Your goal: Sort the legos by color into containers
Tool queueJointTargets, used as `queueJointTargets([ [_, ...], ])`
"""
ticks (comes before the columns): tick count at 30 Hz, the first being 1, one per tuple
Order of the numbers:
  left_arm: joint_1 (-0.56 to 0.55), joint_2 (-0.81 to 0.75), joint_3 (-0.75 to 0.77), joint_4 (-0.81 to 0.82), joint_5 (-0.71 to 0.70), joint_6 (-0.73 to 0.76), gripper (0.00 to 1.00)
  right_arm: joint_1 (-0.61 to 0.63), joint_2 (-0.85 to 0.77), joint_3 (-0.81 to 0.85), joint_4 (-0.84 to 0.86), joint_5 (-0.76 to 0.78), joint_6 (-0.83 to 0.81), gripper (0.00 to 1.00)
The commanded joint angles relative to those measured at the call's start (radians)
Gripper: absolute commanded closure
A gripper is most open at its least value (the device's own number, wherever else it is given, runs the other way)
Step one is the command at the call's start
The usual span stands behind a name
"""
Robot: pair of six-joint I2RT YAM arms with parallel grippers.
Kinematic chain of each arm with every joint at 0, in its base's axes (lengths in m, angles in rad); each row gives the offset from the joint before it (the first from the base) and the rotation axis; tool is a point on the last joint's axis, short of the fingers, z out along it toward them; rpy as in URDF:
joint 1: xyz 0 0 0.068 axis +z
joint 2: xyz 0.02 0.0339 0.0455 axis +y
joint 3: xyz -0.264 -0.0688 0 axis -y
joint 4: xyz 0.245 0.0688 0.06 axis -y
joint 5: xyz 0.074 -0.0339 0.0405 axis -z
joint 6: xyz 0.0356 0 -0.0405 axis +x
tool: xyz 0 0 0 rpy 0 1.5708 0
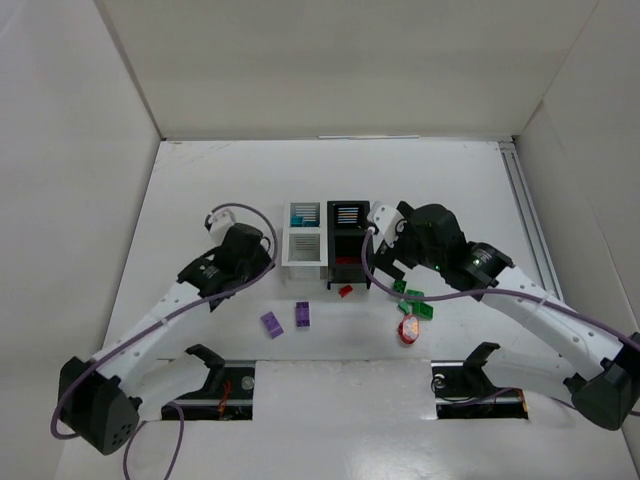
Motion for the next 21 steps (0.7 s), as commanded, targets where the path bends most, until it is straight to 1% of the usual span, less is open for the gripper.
queueJointTargets([
  [1,-0.002,-0.086,0.146,0.063,0.003,0.129,0.73,-0.006,-0.048,-0.026,0.014,0.013,0.048,0.00],
  [3,-0.011,-0.074,0.179,0.118,0.048,0.212,0.73,-0.006,-0.057,-0.055,0.037,0.004,0.074,0.00],
  [5,-0.012,-0.022,0.223,0.179,0.102,0.249,0.73,-0.006,-0.057,-0.065,0.037,0.004,0.083,0.00],
  [9,-0.065,0.096,0.310,0.190,0.111,0.309,0.73,-0.006,-0.057,-0.074,0.013,0.015,0.094,0.00],
  [11,-0.087,0.130,0.332,0.209,0.111,0.338,0.68,-0.006,-0.068,-0.074,0.004,0.030,0.105,0.00],
  [15,-0.108,0.185,0.344,0.209,0.111,0.347,0.66,-0.006,-0.087,-0.092,-0.007,0.048,0.116,0.00],
  [16,-0.108,0.199,0.344,0.209,0.111,0.347,0.62,-0.006,-0.087,-0.092,-0.007,0.048,0.116,0.00],
  [17,-0.108,0.199,0.344,0.209,0.111,0.347,0.62,-0.006,-0.087,-0.092,-0.016,0.048,0.116,0.00],
  [20,-0.117,0.208,0.334,0.218,0.111,0.347,0.54,-0.006,-0.096,-0.092,-0.028,0.058,0.125,0.00],
  [21,-0.117,0.208,0.334,0.218,0.111,0.347,0.54,-0.006,-0.096,-0.103,-0.028,0.058,0.135,0.00],
])
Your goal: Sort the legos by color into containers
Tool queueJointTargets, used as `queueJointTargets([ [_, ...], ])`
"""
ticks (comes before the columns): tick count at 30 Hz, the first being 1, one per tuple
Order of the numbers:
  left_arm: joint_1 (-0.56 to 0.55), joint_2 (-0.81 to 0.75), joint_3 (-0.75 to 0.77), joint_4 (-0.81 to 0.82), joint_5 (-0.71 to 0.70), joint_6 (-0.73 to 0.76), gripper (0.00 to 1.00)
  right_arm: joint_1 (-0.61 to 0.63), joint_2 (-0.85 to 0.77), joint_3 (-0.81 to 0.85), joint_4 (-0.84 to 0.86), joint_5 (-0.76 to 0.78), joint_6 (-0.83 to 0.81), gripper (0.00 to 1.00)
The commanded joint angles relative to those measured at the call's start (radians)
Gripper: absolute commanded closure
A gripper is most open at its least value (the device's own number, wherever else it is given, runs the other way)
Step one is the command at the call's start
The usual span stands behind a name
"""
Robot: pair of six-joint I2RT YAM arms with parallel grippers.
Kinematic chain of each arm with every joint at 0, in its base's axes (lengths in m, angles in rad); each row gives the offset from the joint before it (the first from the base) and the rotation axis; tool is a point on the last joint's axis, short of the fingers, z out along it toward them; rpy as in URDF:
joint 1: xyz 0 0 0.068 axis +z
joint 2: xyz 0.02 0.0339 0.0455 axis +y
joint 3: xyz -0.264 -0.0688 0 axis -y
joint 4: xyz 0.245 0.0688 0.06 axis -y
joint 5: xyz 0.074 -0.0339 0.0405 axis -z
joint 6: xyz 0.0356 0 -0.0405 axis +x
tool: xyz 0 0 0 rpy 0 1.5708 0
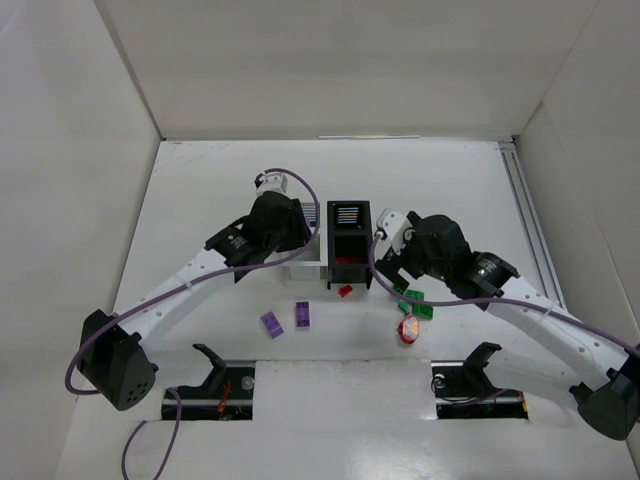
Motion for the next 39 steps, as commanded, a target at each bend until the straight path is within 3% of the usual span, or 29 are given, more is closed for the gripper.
queueJointTargets([
  [1,-0.006,-0.014,0.024,0.032,0.001,0.024,0.53,-0.006,-0.019,-0.015,-0.006,0.020,0.031,0.00],
  [5,-0.024,-0.032,0.014,0.023,0.001,0.024,0.39,-0.006,-0.028,-0.025,-0.006,0.020,0.041,0.00],
  [9,-0.034,-0.068,0.014,-0.017,0.001,0.012,0.39,-0.006,-0.037,-0.025,-0.016,0.029,0.050,0.00],
  [12,-0.034,-0.127,-0.015,-0.058,-0.022,-0.025,0.31,-0.006,-0.046,-0.034,-0.016,0.040,0.050,0.00],
  [15,-0.034,-0.198,-0.058,-0.125,-0.041,-0.094,0.09,-0.006,-0.046,-0.034,-0.016,0.049,0.061,0.00],
  [17,-0.034,-0.230,-0.087,-0.167,-0.041,-0.144,0.00,-0.006,-0.046,-0.034,-0.016,0.058,0.082,0.00],
  [23,-0.034,-0.281,-0.265,-0.320,0.037,-0.348,0.00,-0.006,-0.002,-0.025,-0.081,0.207,0.226,0.00],
  [28,-0.044,-0.331,-0.410,-0.379,0.048,-0.526,0.00,-0.053,-0.011,-0.075,-0.069,0.221,0.350,0.00],
  [35,-0.054,-0.376,-0.470,-0.359,0.041,-0.602,0.01,-0.167,-0.040,-0.141,-0.037,0.121,0.384,0.00],
  [39,-0.054,-0.316,-0.470,-0.337,0.031,-0.602,0.13,-0.190,-0.049,-0.141,-0.049,0.112,0.364,0.00],
])
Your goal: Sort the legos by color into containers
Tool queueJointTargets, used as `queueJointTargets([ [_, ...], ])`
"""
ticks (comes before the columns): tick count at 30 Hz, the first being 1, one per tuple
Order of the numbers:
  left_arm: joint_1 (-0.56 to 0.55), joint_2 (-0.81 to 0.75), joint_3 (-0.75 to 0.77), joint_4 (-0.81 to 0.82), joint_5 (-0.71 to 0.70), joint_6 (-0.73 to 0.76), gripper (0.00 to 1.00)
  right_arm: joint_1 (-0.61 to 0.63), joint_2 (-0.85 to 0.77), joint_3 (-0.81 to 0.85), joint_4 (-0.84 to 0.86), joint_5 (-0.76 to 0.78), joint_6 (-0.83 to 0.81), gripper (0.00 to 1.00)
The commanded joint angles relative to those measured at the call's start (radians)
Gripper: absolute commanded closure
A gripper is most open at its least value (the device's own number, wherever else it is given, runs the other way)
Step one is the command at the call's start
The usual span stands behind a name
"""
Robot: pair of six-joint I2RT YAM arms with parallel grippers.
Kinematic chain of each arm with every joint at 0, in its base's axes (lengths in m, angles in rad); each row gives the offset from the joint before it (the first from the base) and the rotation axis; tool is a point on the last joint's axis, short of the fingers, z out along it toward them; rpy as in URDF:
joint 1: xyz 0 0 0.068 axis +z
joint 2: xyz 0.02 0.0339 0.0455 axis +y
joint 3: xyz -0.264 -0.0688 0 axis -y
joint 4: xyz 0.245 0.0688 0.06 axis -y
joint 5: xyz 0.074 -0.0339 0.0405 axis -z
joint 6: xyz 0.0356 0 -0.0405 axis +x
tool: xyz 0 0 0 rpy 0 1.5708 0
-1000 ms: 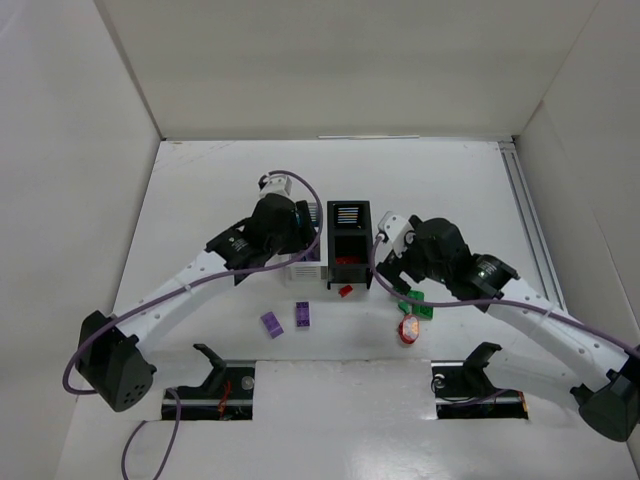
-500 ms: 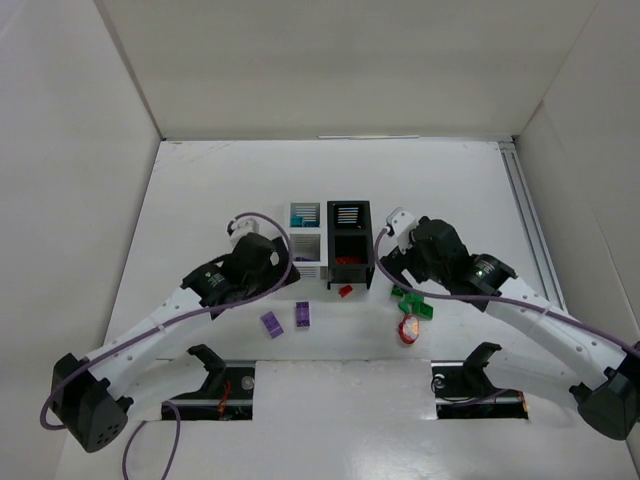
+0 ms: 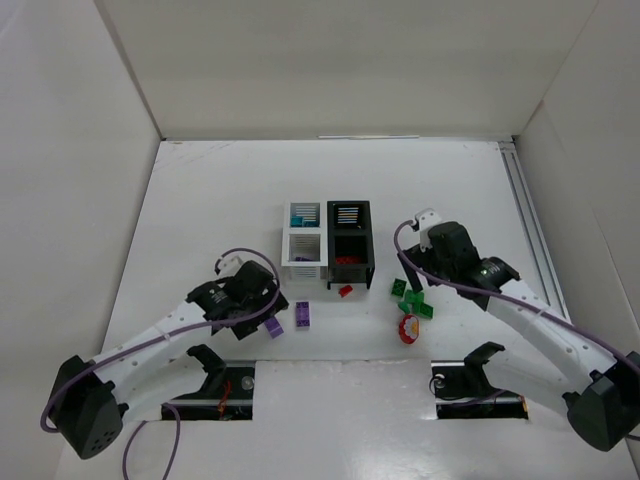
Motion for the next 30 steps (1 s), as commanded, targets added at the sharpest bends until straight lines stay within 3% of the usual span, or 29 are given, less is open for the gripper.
queueJointTargets([
  [1,-0.016,0.064,-0.004,0.023,-0.020,-0.033,0.19,-0.009,-0.043,0.005,0.019,-0.022,0.017,0.00],
  [7,-0.053,0.168,0.018,0.023,-0.031,-0.081,0.40,-0.027,-0.063,0.005,-0.001,-0.003,-0.002,0.00],
  [12,-0.088,0.240,-0.005,0.052,-0.015,-0.101,0.47,-0.047,-0.072,0.005,-0.011,0.007,-0.024,0.00],
  [13,-0.088,0.252,0.012,0.042,-0.025,-0.101,0.54,-0.056,-0.082,0.005,-0.011,0.007,-0.034,0.00],
  [20,-0.124,0.274,0.113,-0.021,-0.100,-0.098,0.82,-0.066,-0.082,0.005,-0.020,0.017,-0.081,0.00],
  [26,-0.221,0.210,0.366,-0.214,-0.313,-0.098,0.83,-0.066,-0.092,-0.015,0.028,-0.042,-0.155,0.00],
  [30,-0.221,0.200,0.509,-0.180,-0.437,0.006,0.83,-0.066,-0.115,-0.036,0.072,-0.098,-0.175,0.00],
])
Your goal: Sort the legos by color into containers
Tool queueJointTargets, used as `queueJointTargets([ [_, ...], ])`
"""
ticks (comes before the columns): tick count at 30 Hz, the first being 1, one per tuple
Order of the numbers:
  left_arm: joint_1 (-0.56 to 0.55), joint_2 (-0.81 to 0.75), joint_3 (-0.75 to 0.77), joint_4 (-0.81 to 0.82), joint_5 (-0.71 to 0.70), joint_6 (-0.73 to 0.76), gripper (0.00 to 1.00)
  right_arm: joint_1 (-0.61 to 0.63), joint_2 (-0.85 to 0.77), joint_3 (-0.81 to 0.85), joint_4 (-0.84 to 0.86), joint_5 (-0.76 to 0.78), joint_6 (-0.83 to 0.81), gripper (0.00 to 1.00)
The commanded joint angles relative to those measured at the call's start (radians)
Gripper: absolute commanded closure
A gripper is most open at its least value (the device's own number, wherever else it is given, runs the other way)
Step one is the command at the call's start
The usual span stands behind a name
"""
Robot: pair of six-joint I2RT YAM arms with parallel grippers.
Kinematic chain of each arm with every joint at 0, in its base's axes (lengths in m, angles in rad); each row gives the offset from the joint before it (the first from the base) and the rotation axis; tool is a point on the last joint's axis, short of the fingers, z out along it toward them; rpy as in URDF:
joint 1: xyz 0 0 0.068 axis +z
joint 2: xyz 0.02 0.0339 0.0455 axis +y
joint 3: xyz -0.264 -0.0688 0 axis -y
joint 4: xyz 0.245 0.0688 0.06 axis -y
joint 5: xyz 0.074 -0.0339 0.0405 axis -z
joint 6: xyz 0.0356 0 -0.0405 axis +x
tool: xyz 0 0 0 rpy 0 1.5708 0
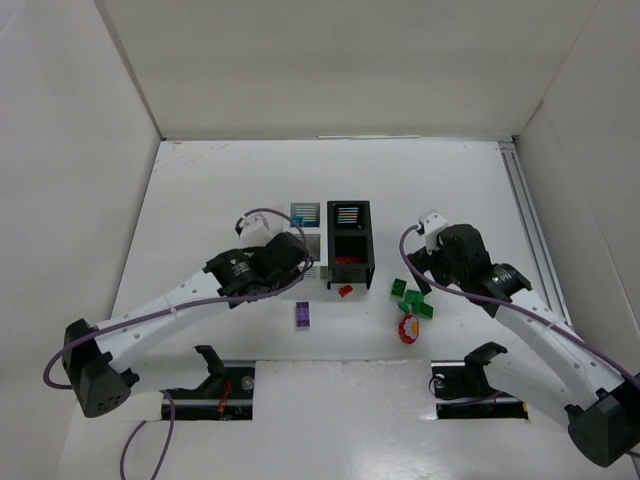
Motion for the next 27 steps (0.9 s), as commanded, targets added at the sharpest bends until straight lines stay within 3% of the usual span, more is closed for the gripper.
queueJointTargets([
  [1,-0.004,-0.037,0.101,-0.008,-0.183,0.133,0.83,-0.006,-0.027,-0.012,0.085,-0.065,-0.052,0.00],
  [6,-0.004,0.067,0.187,0.184,-0.243,0.273,0.76,-0.006,-0.036,-0.021,0.108,-0.162,-0.095,0.00],
  [12,0.062,0.181,0.253,0.208,-0.240,0.332,0.73,0.022,-0.056,-0.021,0.126,-0.280,-0.149,0.00],
  [15,0.074,0.204,0.242,0.254,-0.195,0.353,0.64,0.091,-0.077,-0.012,0.102,-0.230,-0.136,0.00],
  [18,0.074,0.214,0.222,0.265,-0.171,0.353,0.60,0.128,-0.078,-0.001,0.080,-0.164,-0.114,0.00],
  [27,0.074,0.181,0.178,0.276,-0.111,0.344,0.37,0.210,-0.044,-0.001,0.080,-0.163,-0.071,0.00],
])
